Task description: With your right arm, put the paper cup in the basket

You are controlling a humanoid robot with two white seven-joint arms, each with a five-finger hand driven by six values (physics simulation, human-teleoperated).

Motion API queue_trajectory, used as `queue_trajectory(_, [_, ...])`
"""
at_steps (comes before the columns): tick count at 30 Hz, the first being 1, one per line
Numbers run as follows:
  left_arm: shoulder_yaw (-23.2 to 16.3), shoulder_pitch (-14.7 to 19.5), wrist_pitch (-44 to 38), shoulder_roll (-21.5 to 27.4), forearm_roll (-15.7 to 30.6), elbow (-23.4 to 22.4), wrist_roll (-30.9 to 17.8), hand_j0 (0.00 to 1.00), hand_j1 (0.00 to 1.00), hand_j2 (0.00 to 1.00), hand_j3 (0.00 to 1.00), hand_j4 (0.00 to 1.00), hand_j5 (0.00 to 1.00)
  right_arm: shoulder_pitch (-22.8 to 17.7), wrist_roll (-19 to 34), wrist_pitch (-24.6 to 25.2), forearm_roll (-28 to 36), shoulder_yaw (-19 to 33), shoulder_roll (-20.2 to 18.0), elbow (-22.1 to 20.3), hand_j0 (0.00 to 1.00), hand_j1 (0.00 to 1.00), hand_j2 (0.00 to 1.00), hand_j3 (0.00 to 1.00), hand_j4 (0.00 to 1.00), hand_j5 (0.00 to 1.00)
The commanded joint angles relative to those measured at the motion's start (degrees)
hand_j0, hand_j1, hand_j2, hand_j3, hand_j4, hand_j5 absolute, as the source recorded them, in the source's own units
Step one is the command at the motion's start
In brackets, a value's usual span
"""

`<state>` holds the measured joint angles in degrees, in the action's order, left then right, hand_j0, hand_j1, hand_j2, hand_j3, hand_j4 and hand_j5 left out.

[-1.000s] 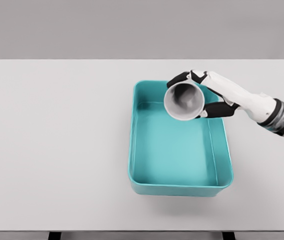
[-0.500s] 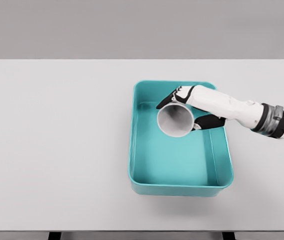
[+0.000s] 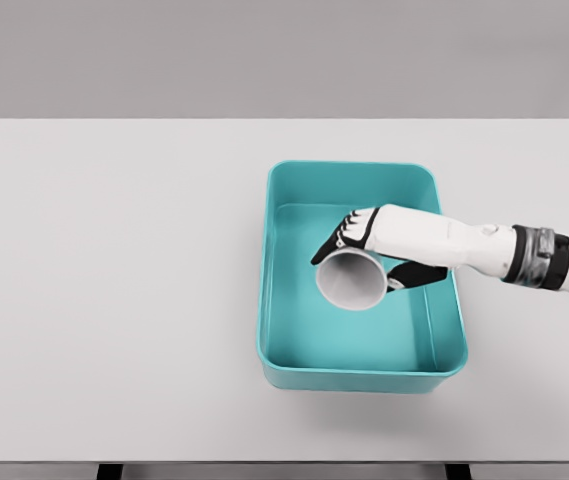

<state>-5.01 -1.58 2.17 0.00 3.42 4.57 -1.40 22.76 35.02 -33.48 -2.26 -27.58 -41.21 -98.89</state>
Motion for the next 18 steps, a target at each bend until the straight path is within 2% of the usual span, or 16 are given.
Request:
queue_trajectory(1, [0.0,0.0,0.0,0.0,0.0,0.0,0.0,1.0,1.0,1.0,1.0,1.0,1.0,0.0,0.0,-0.6,0.1,-0.5,-0.5,0.0,0.59,0.59,0.59,0.59,0.59,0.59])
queue_trajectory(9, [0.0,0.0,0.0,0.0,0.0,0.0,0.0,1.0,1.0,1.0,1.0,1.0,1.0,0.2,0.0,-0.6,-2.2,-1.7,-0.4,0.3,0.61,0.61,0.61,0.61,0.61,0.61])
queue_trajectory(10, [0.0,0.0,-0.1,0.0,0.0,0.0,0.0,1.0,1.0,1.0,1.0,1.0,1.0,0.2,0.0,-0.6,-2.2,-1.7,-0.4,0.3,0.64,0.64,0.64,0.64,0.64,0.64])
queue_trajectory(12, [0.0,0.0,0.0,0.0,0.0,0.0,0.0,1.0,1.0,1.0,1.0,1.0,1.0,0.4,0.0,-0.4,-2.2,-1.7,-0.4,0.4,0.92,0.92,0.92,0.92,0.92,0.92])
queue_trajectory(18, [0.0,0.0,0.0,0.0,0.0,0.0,0.0,1.0,1.0,1.0,1.0,1.0,1.0,0.4,0.0,-0.4,-2.2,-1.7,-0.4,0.3,0.95,0.95,0.95,0.95,0.95,0.95])
